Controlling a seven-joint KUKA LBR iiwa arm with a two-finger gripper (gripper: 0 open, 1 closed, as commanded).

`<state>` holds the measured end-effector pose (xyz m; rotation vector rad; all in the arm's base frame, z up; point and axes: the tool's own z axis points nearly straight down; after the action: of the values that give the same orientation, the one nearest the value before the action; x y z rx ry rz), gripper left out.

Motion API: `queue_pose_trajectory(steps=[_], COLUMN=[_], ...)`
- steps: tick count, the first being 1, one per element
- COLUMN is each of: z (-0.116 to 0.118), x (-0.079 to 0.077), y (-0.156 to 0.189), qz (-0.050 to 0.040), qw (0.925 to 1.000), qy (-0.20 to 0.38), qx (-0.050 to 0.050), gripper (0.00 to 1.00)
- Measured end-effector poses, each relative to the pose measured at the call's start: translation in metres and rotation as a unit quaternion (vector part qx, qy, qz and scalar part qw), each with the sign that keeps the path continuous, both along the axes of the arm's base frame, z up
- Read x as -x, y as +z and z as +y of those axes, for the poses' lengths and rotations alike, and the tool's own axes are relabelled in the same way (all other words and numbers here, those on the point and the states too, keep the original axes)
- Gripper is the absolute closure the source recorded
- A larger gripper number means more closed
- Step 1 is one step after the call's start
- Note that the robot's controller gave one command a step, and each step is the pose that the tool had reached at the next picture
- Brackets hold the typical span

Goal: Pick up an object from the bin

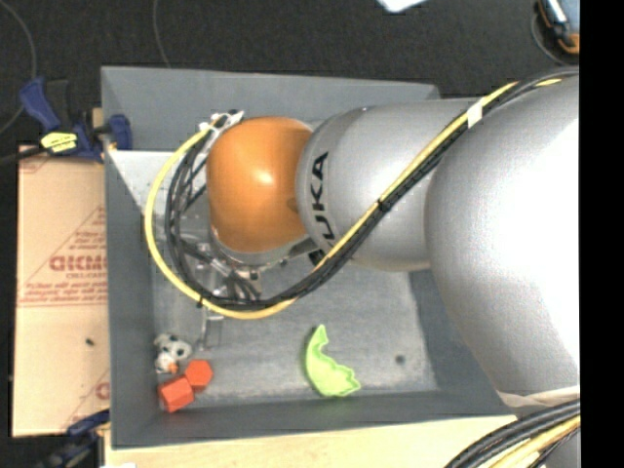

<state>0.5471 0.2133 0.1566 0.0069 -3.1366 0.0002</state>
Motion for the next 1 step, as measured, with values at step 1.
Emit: queue_pose_trajectory(steps=[1], z=[-0.0011], x=[-0.0017], y=[0.0049], qz=[-0.0035], qw=[1.0], qy=[-0.003], qx=[-0.001], gripper=[0.0])
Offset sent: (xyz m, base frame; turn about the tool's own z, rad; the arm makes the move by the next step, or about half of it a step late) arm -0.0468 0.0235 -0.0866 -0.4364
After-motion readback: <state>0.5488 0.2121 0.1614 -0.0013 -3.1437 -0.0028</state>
